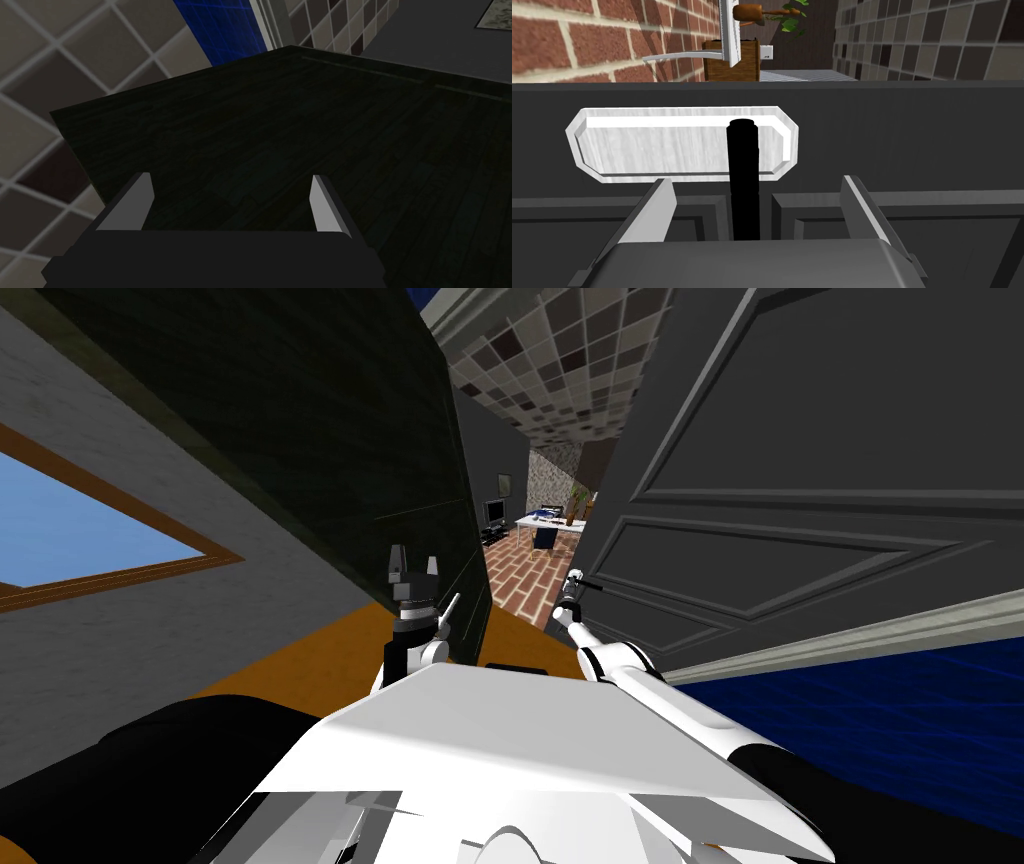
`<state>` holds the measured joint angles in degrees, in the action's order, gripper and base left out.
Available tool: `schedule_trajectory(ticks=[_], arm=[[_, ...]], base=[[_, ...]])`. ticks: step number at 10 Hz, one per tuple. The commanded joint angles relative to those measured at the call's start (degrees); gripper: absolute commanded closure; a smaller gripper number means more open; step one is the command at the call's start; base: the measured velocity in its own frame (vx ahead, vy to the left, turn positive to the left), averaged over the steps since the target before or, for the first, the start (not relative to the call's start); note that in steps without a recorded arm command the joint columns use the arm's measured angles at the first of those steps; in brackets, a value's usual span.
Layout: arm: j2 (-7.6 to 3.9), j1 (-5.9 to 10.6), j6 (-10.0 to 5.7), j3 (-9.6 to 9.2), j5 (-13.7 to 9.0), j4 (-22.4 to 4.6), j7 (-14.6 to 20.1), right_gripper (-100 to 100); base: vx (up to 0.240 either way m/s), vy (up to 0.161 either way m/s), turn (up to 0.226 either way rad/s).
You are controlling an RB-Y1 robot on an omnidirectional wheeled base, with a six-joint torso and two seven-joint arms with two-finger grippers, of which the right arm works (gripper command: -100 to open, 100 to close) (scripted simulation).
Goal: Pull the door open
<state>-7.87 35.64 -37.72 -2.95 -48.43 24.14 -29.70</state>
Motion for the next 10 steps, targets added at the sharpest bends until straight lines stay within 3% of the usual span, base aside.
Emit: schedule_trajectory(ticks=[1,5,6,7,10], arm=[[-0.11,-0.53,0.3,1.12,-0.42,0.67,-0.81,-100],[-0.53,-0.41,0.05,2.58,-0.81,-0.24,-0.82,-100],[-0.47,-0.16,-0.22,2.21,-0.65,-0.75,-0.45,-100],[-0.47,-0.16,-0.22,2.21,-0.65,-0.75,-0.45,100],[-0.47,-0.16,-0.22,2.21,-0.65,-0.75,-0.45,100]], base=[[0.116,-0.081,-0.1],[0.175,-0.067,-0.146],[0.086,-0.021,-0.035],[-0.011,0.003,0.036],[-0.024,0.006,0.003]])
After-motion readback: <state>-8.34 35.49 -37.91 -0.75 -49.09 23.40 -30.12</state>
